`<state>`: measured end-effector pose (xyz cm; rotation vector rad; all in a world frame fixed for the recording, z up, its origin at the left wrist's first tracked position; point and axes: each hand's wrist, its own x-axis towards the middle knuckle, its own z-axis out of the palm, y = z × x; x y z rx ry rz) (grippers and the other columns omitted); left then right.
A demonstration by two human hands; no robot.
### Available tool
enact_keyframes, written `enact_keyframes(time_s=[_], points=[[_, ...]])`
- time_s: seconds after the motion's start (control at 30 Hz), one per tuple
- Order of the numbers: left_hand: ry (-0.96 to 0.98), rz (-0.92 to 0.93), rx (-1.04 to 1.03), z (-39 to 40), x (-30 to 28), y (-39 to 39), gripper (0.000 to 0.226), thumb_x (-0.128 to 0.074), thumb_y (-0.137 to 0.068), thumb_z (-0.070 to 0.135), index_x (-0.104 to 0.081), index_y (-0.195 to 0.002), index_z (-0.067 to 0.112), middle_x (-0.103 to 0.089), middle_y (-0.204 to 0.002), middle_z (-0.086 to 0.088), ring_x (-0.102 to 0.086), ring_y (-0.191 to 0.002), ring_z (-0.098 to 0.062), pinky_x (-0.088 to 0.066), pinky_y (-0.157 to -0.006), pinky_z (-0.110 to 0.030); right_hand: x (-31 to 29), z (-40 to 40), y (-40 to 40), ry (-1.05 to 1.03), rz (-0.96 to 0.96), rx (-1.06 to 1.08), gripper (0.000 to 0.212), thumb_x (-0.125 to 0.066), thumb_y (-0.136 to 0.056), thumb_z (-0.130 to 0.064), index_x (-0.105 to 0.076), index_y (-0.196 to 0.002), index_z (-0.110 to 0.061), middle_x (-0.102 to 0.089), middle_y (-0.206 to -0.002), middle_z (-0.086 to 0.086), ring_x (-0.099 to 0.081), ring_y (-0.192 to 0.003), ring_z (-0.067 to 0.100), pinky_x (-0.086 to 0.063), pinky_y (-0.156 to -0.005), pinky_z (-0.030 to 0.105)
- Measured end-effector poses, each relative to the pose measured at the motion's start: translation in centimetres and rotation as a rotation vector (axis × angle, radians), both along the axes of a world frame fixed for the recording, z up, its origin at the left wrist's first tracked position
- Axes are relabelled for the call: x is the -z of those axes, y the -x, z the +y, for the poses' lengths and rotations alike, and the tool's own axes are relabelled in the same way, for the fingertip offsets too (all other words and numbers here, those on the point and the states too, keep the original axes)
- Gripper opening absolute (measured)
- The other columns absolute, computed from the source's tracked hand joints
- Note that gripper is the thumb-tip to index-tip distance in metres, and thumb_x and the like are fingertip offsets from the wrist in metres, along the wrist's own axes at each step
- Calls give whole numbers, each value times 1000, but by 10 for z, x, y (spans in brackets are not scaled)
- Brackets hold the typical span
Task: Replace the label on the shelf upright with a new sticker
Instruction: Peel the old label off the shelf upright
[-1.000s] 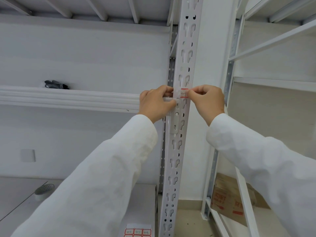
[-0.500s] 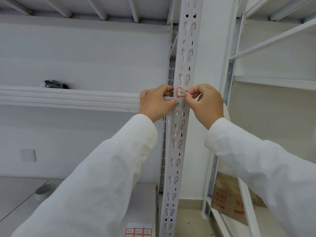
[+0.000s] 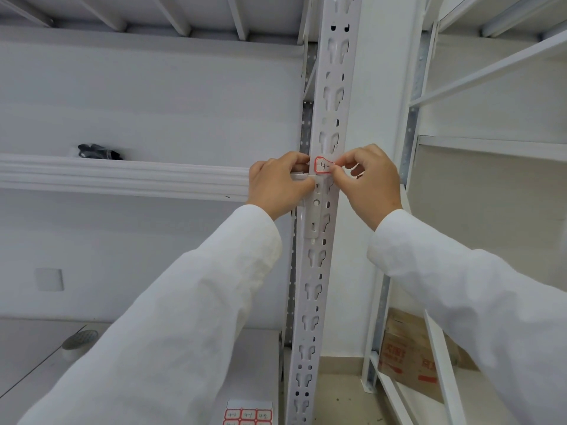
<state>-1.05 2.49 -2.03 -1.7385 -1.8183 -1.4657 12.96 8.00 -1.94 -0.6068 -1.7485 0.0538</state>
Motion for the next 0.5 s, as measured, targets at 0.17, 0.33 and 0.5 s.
enact_keyframes(time_s=[0.17, 0.33, 0.5], points=[[-11, 2, 0, 0, 1, 0, 33, -57, -84, 33, -58, -116, 32, -68, -116, 14, -51, -120, -9, -15, -91, -18, 8, 3, -2, -56, -80, -32, 6, -63, -84, -24, -66, -80, -21, -54, -84, -6, -51, -77, 12, -49, -71, 33], [-28, 26, -10, -1, 2, 0, 33, -57, -85, 34, -58, -117, 31, -68, -117, 13, -51, -119, -8, -15, -90, -18, 8, 5, -9, -111, -146, -59, 4, -65, -81, -21, -67, -78, -21, -54, -80, -7, -52, -76, 13, -50, -69, 37], [-26, 31, -16, 0, 2, 0, 35, -57, -85, 35, -58, -119, 31, -67, -118, 14, -50, -119, -8, -15, -91, -18, 18, 8, -16, -108, -217, -65, 5, -67, -80, -21, -66, -75, -22, -55, -77, -7, -52, -71, 12, -50, -67, 34]])
